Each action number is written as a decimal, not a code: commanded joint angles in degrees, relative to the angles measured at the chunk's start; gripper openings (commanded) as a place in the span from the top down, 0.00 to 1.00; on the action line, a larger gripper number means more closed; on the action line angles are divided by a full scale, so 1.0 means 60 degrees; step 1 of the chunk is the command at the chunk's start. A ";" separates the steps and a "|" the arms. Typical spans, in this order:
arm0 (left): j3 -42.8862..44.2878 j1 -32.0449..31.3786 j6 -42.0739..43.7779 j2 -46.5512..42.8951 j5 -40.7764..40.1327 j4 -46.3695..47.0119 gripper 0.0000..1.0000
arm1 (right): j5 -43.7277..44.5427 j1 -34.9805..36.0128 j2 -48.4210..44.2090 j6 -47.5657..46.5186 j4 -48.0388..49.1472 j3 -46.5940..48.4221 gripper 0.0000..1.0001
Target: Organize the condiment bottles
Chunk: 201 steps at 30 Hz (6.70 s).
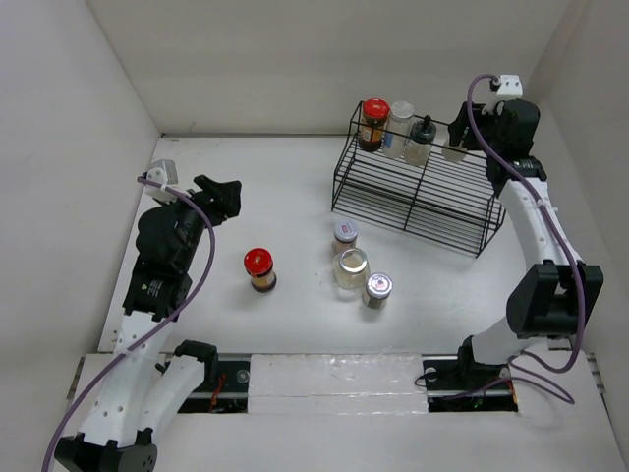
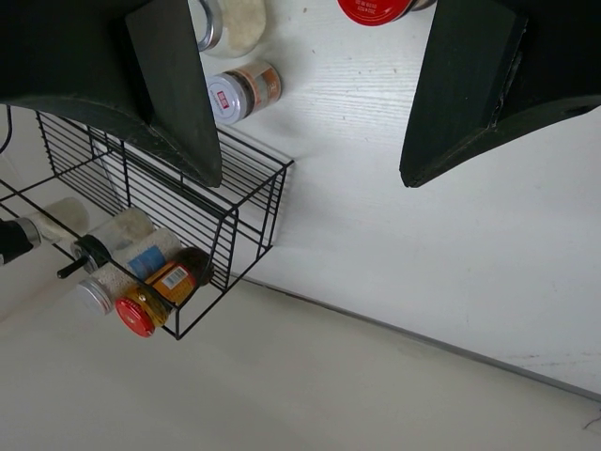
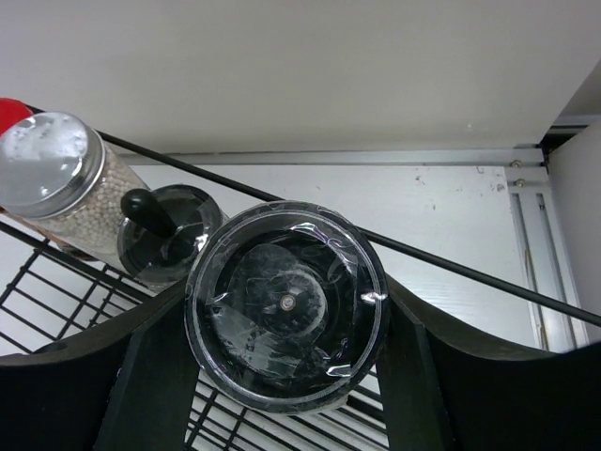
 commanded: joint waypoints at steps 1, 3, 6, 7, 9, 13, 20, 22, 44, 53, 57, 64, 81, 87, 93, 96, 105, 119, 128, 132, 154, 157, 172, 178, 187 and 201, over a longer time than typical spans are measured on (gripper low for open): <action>0.0375 0.0031 -0.0048 -0.0222 0.0170 0.0455 0.28 | -0.0425 -0.0150 0.0406 0.0147 0.0232 0.0551 0.37; 0.0375 0.0031 -0.0048 -0.0222 0.0170 0.0455 0.28 | -0.0629 -0.0151 0.0657 0.0235 0.0230 0.0551 0.36; 0.0287 0.0031 -0.0048 -0.0222 0.0170 0.0455 0.28 | -0.0777 -0.0239 0.1082 0.0424 0.0230 0.0639 0.33; 0.0287 0.0031 -0.0048 -0.0222 0.0170 0.0455 0.28 | -0.0908 -0.0239 0.1170 0.0425 0.0230 0.0740 0.31; 0.0287 0.0031 -0.0048 -0.0222 0.0170 0.0455 0.28 | -0.1041 -0.0326 0.1301 0.0512 0.0230 0.0828 0.28; 0.0287 0.0031 -0.0048 -0.0310 0.0170 0.0455 0.28 | -0.1042 -0.0326 0.1289 0.0601 0.0230 0.0829 0.15; 0.0287 0.0031 -0.0048 -0.0222 0.0170 0.0455 0.28 | -0.0281 -0.0108 -0.0160 0.0484 0.0492 0.0829 0.05; 0.0287 0.0031 -0.0048 -0.0222 0.0170 0.0455 0.28 | 0.0086 0.0228 -0.0599 0.0352 0.0886 0.0567 0.05; 0.0462 0.0031 -0.0048 0.0173 0.0273 0.0455 0.44 | -0.1670 0.9239 0.0288 -0.2138 0.3688 -0.3539 0.00; 0.0462 0.0031 -0.0048 0.0086 0.0156 0.0367 0.41 | -0.1568 1.0088 0.2443 -0.2138 0.3468 -0.1590 0.00; 0.0462 0.0031 -0.0048 -0.0017 0.0068 0.0455 0.41 | -0.1816 1.0293 0.3307 -0.2138 0.3365 -0.0828 0.00; 0.0375 0.0031 -0.0048 -0.0017 0.0068 0.0455 0.41 | -0.2257 1.0382 0.4070 -0.2138 0.3261 -0.0198 0.00; 0.0375 0.0031 -0.0048 -0.0222 0.0068 0.0367 0.41 | -0.1978 0.9052 0.1951 -0.0572 0.6045 -0.1148 0.54; 0.0375 0.0031 -0.0048 -0.0222 0.0156 0.0455 0.39 | -0.1176 0.7396 0.0409 -0.0672 0.5125 -0.0681 0.55; 0.0287 0.0031 -0.0048 -0.0310 0.0243 0.0455 0.39 | -0.0632 0.5842 0.0409 -0.0848 0.3820 0.0229 0.55; 0.0287 0.0031 -0.0048 -0.0310 0.0243 0.0455 0.39 | -0.0543 0.5168 0.0729 -0.0849 0.3514 0.0681 0.55; 0.0287 0.0031 -0.0048 -0.0207 0.0243 0.0455 0.39 | -0.0396 0.4113 0.1316 -0.0937 0.2911 0.0917 0.55; 0.0287 0.0031 -0.0048 -0.0119 0.0243 0.0455 0.39 | -0.0426 0.4024 0.2211 -0.0937 0.2501 0.1386 0.11; 0.0287 0.0031 -0.0048 -0.0017 0.0141 0.0455 0.39 | 0.1037 0.4550 -0.0364 -0.0880 0.2296 -0.0178 0.01; 0.0287 0.0031 -0.0048 -0.0017 0.0229 0.0455 0.39 | 0.2223 0.5808 -0.1508 -0.0060 0.2296 -0.2491 0.01; 0.0287 0.0031 -0.0048 -0.0192 0.0331 0.0542 0.38 | 0.4351 0.8990 -0.1247 0.1451 -0.1996 -0.4518 0.00; 0.0287 0.0031 -0.0048 -0.0192 0.0418 0.0542 0.38 | 0.4074 0.8990 -0.1026 0.1538 -0.1807 -0.4518 0.00; 0.0287 0.0031 -0.0136 -0.0105 0.0419 0.0542 0.38 | 0.3982 0.8799 -0.2196 0.1188 -0.1907 -0.3919 0.39; 0.0287 0.0031 -0.0136 -0.0017 0.0610 0.0542 0.38 | 0.4408 0.7791 -0.3517 0.0016 -0.2173 -0.1707 0.40; 0.0287 -0.0070 -0.0136 -0.0105 0.0610 0.0630 0.38 | 0.3414 0.4730 -0.2772 -0.0381 -0.1588 -0.0095 0.40; 0.0375 -0.0349 -0.0048 -0.0295 0.0434 0.0528 0.34 | 0.1829 0.3088 -0.0604 -0.0556 -0.1073 0.0960 0.38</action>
